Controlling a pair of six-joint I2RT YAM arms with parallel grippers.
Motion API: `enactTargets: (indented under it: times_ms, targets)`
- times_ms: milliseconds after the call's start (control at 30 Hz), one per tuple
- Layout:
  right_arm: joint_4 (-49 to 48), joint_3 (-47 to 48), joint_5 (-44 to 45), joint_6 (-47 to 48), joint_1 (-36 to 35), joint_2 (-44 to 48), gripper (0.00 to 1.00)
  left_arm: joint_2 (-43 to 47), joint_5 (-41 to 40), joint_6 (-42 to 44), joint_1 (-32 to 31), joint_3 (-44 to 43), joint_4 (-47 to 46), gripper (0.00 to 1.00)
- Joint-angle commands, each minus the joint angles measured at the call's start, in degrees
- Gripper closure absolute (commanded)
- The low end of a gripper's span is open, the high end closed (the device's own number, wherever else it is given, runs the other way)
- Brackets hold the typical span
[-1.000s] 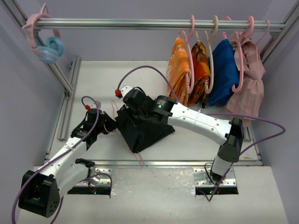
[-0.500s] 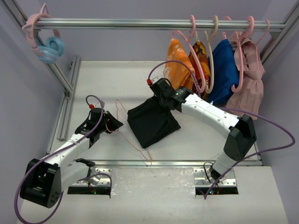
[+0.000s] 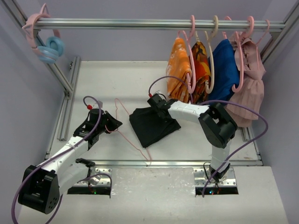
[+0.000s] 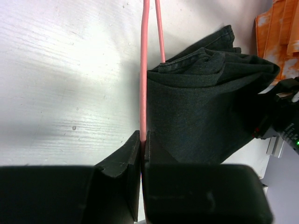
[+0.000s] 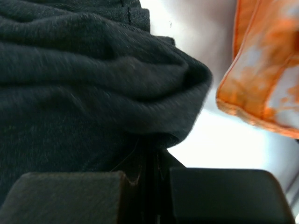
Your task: Place the trousers on the hanger
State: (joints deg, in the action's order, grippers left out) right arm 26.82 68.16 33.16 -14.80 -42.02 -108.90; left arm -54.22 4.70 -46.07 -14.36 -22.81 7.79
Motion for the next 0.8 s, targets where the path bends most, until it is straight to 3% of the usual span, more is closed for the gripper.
enactTargets:
  times_ms: [0, 167, 233, 300, 400, 700, 767]
  targets:
    - [1.6, -2.4, 10.1, -3.1, 2.5, -1.8, 0.99, 1.6, -10.5, 4.2, 0.7, -0.6, 10.5, 1.0]
    - [3.0, -3.5, 1.1, -6.3, -1.9, 1.0, 0.94, 2.7, -14.4, 3.0, 0.7, -1.4, 13.1, 1.0]
    - [4.8, -2.7, -2.3, -8.0, -5.7, 2.6, 0.84, 4.5, -17.2, 1.0, 0.8, -1.6, 14.9, 1.0]
    - [6.9, -1.7, -5.1, -10.9, -8.9, 4.0, 0.65, 6.1, -18.6, -0.2, 0.9, -1.8, 15.6, 1.0]
    - [8.6, -1.4, -7.3, -13.4, -9.6, 7.0, 0.56, 6.1, -18.5, 0.3, 1.1, -2.7, 16.1, 1.0]
    - [18.1, 7.6, -3.3, -12.0, -12.2, 16.6, 0.53, 3.1, -12.5, 3.6, 1.1, -1.5, 12.2, 1.0]
    - [16.6, 6.7, -8.9, -11.3, -13.4, 19.1, 0.58, 3.1, -12.4, 3.6, 1.1, -1.3, 12.0, 1.0]
